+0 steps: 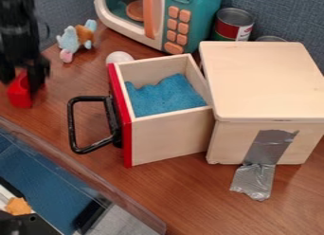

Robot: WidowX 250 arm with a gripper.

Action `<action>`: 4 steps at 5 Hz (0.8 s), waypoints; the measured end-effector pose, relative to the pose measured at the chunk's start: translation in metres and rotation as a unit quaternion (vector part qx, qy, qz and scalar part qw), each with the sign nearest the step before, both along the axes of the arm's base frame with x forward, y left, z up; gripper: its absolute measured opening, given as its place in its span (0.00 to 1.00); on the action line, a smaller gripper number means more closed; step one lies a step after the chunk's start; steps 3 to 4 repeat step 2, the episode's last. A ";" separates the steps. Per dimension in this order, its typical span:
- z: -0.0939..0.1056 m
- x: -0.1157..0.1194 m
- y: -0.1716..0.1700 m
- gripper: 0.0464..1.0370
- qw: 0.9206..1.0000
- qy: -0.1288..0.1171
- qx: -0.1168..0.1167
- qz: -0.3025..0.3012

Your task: Take red object places on left side the table

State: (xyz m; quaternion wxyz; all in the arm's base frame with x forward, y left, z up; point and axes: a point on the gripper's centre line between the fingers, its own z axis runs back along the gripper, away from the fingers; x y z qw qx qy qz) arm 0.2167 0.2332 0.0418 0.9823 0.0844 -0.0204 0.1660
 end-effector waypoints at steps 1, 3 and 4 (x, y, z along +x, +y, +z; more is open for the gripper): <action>0.058 -0.011 -0.009 0.97 0.999 -0.035 0.005 -0.006; 0.109 -0.035 -0.029 0.97 0.998 -0.066 0.004 -0.023; 0.109 -0.035 -0.029 0.97 0.998 -0.066 0.004 -0.023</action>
